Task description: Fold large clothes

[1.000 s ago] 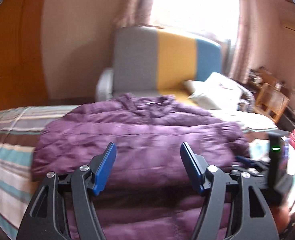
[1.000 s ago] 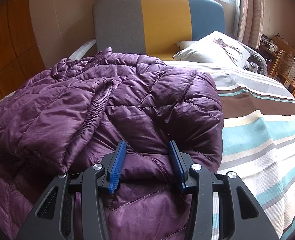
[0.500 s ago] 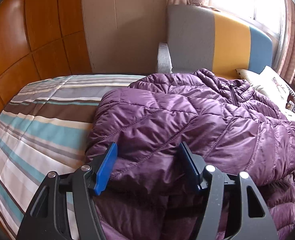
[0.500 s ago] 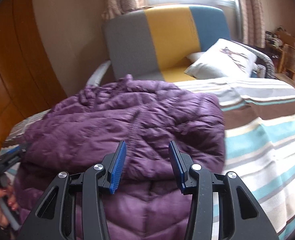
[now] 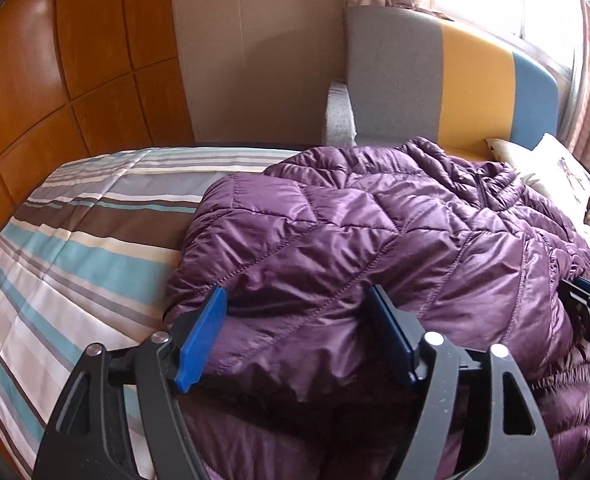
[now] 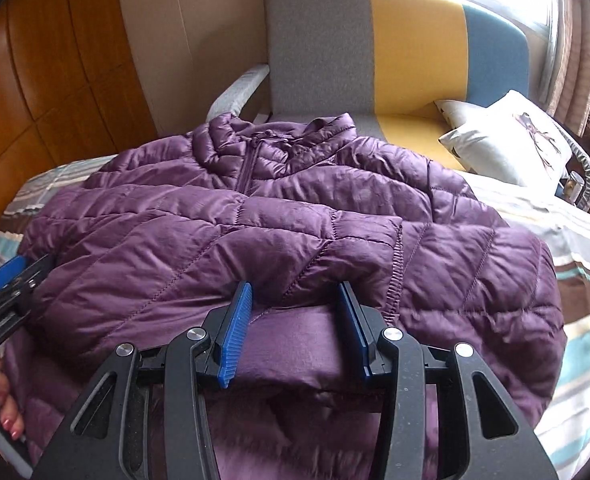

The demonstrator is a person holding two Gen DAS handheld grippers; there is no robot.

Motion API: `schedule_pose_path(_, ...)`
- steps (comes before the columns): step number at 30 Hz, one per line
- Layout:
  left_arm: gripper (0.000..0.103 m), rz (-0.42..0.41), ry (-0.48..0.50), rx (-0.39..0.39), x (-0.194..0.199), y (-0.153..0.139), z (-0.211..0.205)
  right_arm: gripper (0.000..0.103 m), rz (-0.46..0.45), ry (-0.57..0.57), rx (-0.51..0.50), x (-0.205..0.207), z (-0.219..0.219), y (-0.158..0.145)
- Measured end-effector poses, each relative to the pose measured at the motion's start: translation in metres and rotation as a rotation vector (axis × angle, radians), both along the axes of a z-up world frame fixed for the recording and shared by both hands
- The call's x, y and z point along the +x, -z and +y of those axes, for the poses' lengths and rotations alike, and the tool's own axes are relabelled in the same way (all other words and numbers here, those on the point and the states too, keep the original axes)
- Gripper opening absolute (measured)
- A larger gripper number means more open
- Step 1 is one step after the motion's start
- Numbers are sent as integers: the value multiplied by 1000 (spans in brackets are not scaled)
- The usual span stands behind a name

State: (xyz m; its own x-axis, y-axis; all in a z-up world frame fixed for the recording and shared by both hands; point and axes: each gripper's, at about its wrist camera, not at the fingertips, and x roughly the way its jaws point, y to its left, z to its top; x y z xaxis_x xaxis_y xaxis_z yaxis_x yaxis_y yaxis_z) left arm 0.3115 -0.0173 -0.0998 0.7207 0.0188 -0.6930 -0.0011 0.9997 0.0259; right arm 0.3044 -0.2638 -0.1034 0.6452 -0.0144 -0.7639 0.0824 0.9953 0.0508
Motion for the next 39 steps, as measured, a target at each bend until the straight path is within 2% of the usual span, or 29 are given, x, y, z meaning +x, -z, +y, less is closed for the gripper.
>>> schedule_pose_path(3,76,15,0,2,3,9,3,44,13,12,-14,4,-7,13)
schedule_pose_path(7,76,41,12,-39,7,16,10,44,-16,19,-4,-5,-10,20)
schedule_pose_path(9,74,36,8,-38,3,10,11,44,-20,21,-12,-5,-10,20)
schedule_pose_path(12,74,12,31,-83,-4,-9,9,44,-32,24,-4,-7,-11,21)
schedule_pose_path(16,73,11,95,-80,10,-21,-9,44,-41,27,-11,-8,-10,20)
schedule_pose_path(18,71,37,128,-47,25,-17,-19,44,-42,28,-15,-10,-9,20)
schedule_pose_path(22,71,89,126,47,55,8,-22,44,-45,28,-17,-10,-8,21)
schedule_pose_path(25,71,84,135,-20,58,26,-12,44,-46,26,-34,-11,-5,23)
schedule_pose_path(29,71,76,135,-18,56,25,-12,44,-43,26,-37,-10,-5,23)
schedule_pose_path(32,73,71,145,-25,50,18,-10,44,-38,16,-10,-12,-8,16)
schedule_pose_path(35,89,67,142,-59,37,3,-2,44,-64,-11,59,-18,-19,0)
schedule_pose_path(37,89,45,142,-102,32,-10,3,44,-81,-8,64,-16,-27,-11)
schedule_pose_path(39,89,23,138,-99,36,-25,2,44,-96,13,53,-9,-35,-21)
